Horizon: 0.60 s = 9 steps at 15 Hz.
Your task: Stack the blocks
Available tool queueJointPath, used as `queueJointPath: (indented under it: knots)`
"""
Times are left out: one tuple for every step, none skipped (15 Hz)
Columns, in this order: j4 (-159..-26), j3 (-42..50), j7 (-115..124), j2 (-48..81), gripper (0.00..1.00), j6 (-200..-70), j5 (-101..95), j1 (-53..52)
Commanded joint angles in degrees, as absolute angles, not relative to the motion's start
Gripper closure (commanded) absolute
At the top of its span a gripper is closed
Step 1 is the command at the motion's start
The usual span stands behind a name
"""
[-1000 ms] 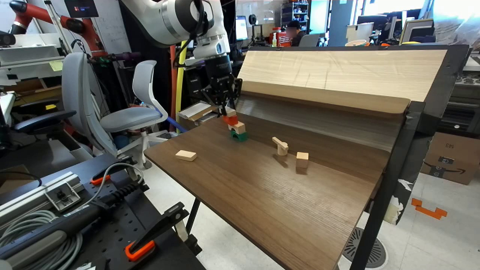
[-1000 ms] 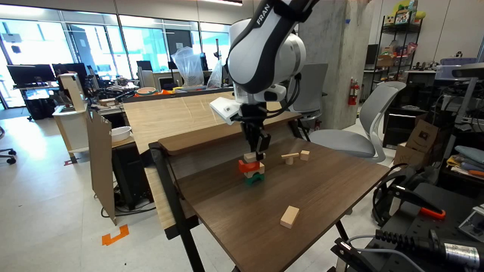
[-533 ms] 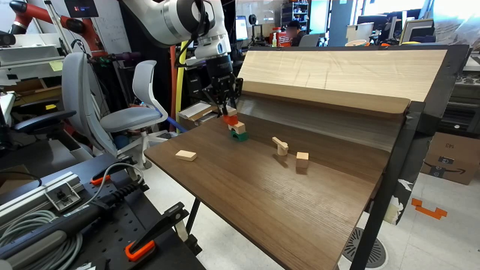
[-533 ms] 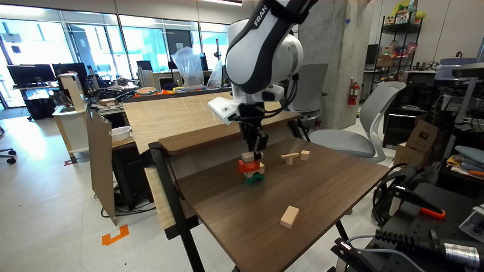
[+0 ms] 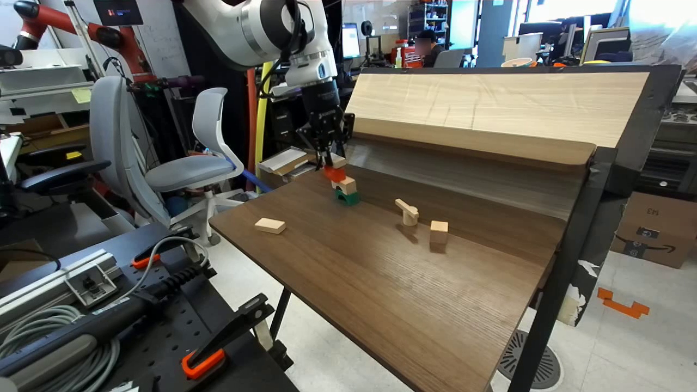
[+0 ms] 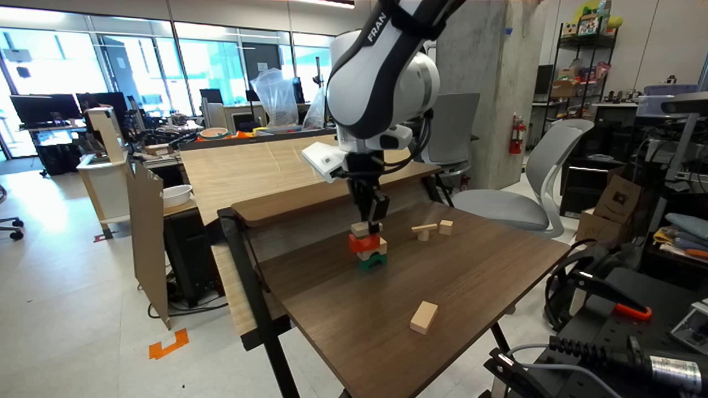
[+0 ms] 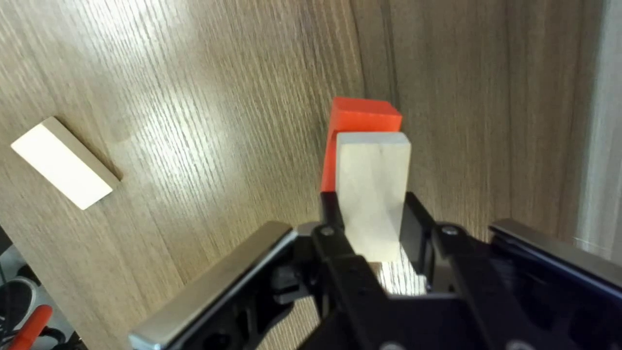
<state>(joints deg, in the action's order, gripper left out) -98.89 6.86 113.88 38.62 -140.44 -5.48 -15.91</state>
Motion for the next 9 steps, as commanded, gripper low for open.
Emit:
queueJointPath:
  knots:
    - [-96.15,7.0,115.24,40.12,0.92,-138.15,-5.91,-16.41]
    - [-95.95,7.0,115.29,40.36,0.92,-138.14,-5.91,-16.44]
    - [-95.73,7.01,115.39,40.57,0.92,-138.02,-5.92,-16.5]
    - [-95.5,7.01,115.45,40.79,0.92,-137.95,-5.9,-16.51]
    - [-95.26,7.03,115.56,40.99,0.92,-137.78,-5.94,-16.56]
    - [-95.13,7.01,115.58,41.09,0.92,-137.59,-5.96,-16.58]
    - [-94.87,7.04,115.66,41.21,0.92,-137.18,-6.09,-16.67]
    - [-94.54,7.02,115.68,41.42,0.92,-136.98,-6.1,-16.68]
    - [-94.29,7.06,115.73,41.49,0.42,-136.63,-6.17,-16.73]
